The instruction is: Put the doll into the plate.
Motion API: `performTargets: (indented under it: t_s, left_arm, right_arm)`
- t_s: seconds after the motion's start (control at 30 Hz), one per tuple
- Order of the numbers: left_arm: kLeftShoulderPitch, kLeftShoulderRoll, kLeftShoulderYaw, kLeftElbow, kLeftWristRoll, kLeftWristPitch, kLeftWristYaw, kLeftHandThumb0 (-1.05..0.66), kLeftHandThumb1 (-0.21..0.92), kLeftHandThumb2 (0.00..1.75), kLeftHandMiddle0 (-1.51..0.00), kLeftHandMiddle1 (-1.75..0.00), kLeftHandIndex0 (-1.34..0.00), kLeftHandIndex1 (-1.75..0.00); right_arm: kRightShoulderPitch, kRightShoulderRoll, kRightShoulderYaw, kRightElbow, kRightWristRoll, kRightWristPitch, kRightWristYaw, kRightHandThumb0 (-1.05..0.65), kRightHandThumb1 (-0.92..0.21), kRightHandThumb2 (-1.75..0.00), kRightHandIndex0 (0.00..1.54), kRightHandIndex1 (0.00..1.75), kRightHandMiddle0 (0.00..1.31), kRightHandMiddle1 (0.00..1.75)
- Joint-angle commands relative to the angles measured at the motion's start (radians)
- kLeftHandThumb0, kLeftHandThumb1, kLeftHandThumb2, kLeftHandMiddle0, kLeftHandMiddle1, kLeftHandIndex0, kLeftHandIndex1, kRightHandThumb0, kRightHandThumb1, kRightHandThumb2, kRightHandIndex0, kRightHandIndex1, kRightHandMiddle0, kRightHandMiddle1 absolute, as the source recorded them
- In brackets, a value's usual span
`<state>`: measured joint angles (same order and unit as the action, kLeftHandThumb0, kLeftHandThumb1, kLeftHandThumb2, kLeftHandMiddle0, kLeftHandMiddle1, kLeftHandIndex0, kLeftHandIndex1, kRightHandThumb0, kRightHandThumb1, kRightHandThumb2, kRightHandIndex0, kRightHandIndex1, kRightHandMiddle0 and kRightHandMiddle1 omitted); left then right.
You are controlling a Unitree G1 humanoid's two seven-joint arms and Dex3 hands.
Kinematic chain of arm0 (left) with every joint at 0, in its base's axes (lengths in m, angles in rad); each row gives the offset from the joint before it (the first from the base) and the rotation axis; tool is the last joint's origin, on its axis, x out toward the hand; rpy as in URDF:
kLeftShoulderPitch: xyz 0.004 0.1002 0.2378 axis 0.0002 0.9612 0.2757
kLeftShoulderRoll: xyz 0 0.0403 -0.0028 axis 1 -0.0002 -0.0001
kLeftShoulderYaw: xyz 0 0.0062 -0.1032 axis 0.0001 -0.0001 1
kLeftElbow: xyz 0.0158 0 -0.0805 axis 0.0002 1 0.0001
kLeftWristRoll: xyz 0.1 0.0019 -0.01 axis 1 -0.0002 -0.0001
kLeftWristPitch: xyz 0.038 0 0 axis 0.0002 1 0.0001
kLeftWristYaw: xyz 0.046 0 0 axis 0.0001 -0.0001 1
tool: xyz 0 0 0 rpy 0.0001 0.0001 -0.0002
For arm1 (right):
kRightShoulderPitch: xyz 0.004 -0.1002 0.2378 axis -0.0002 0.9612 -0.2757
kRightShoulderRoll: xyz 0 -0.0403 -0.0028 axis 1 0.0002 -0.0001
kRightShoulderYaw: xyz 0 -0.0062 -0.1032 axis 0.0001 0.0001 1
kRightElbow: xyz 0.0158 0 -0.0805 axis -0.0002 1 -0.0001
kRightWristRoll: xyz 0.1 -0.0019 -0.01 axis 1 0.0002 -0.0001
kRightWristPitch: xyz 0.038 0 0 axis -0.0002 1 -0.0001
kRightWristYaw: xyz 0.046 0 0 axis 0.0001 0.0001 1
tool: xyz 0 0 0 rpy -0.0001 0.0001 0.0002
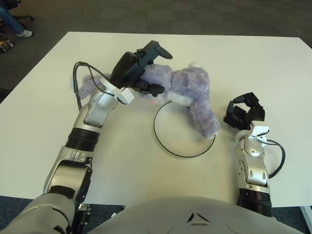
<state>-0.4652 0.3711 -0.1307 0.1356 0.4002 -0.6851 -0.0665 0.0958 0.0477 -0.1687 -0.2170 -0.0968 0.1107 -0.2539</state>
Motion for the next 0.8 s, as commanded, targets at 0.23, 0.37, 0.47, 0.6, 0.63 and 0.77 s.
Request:
performTargets:
  t_s: [0.23, 0.37, 0.47, 0.6, 0.63, 0.77]
  left_arm:
    - [-0.037, 0.021, 0.008, 0.038, 0.006, -0.055, 0.01, -1.05, 0.92, 0.71, -1.07, -1.75, 0.0, -1.14]
    - [-0.038, 0.022, 0.011, 0.044, 0.007, -0.066, 0.014, -1.05, 0.92, 0.75, -1.12, -1.75, 0.0, -1.12]
    - [-0.04, 0.02, 0.013, 0.053, 0.007, -0.075, 0.019, -1.05, 0.92, 0.76, -1.14, -1.75, 0.0, -1.11]
    - [-0.044, 0.017, 0.015, 0.064, 0.01, -0.085, 0.028, -1.05, 0.92, 0.76, -1.17, -1.75, 0.0, -1.12]
    - [-0.045, 0.016, 0.015, 0.066, 0.01, -0.087, 0.03, -1.05, 0.92, 0.76, -1.18, -1.75, 0.0, -1.12]
    - [-0.049, 0.008, 0.016, 0.081, 0.002, -0.103, 0.04, -1.05, 0.92, 0.73, -1.2, -1.75, 0.0, -1.11]
  right_arm:
    - [0.0, -0.004, -0.005, -0.01, 0.0, 0.001, 0.001, -0.45, -0.42, -1.19, 1.15, 1.75, 0.53, 1.75]
    - [0.003, -0.003, -0.004, -0.015, 0.001, 0.003, 0.002, -0.45, -0.42, -1.19, 1.15, 1.75, 0.53, 1.75]
    - [0.003, -0.002, -0.005, -0.016, 0.005, 0.002, 0.004, -0.45, -0.42, -1.19, 1.15, 1.75, 0.53, 1.75]
    - [0.004, -0.001, -0.006, -0.017, 0.01, 0.001, 0.007, -0.45, -0.42, -1.19, 1.16, 1.75, 0.53, 1.75]
    - [0.004, -0.001, -0.006, -0.017, 0.01, 0.001, 0.007, -0.45, -0.42, -1.19, 1.16, 1.75, 0.53, 1.75]
    - [0.003, -0.002, -0.005, -0.016, 0.006, 0.004, 0.006, -0.45, -0.42, -1.19, 1.16, 1.75, 0.53, 1.75]
